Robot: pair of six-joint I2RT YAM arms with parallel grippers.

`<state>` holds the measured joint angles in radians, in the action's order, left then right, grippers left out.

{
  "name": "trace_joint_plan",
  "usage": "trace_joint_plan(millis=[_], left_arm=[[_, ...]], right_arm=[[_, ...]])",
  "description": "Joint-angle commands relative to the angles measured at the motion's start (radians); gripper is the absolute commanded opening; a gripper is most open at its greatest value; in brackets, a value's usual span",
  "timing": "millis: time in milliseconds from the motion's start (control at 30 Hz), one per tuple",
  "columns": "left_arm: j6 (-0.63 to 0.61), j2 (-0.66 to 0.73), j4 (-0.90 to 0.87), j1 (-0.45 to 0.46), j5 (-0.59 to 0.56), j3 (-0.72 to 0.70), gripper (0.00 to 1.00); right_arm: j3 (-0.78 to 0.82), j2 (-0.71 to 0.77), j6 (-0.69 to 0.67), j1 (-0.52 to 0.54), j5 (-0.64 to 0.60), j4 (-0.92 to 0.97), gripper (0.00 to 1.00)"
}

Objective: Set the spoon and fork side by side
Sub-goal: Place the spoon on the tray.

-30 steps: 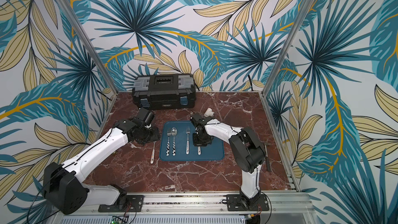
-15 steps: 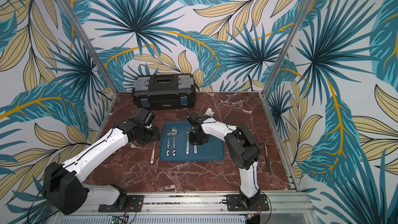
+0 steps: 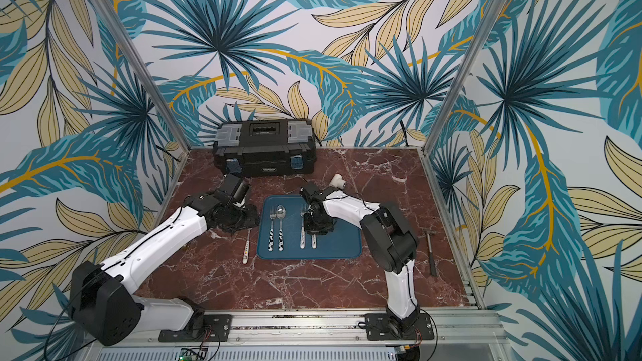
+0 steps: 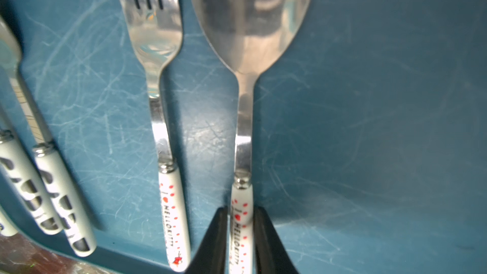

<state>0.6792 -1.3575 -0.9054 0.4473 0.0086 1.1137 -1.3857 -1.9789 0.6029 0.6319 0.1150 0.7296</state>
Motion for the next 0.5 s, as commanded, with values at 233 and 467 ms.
trace_joint_plan(millis=[233,467], left_arm=[[-0.013,0.011,0.014,-0.011,0.015,-0.051,0.59],[-0.005,-0.026,-0.056,-0.015,-0.07,-0.074,0.59]], right_arm=[[-0.003,-0.01,0.014,0.009,-0.014,0.021,0.36],[-0.012,0.1,0.032,0.012,-0.041,0.02,0.42]])
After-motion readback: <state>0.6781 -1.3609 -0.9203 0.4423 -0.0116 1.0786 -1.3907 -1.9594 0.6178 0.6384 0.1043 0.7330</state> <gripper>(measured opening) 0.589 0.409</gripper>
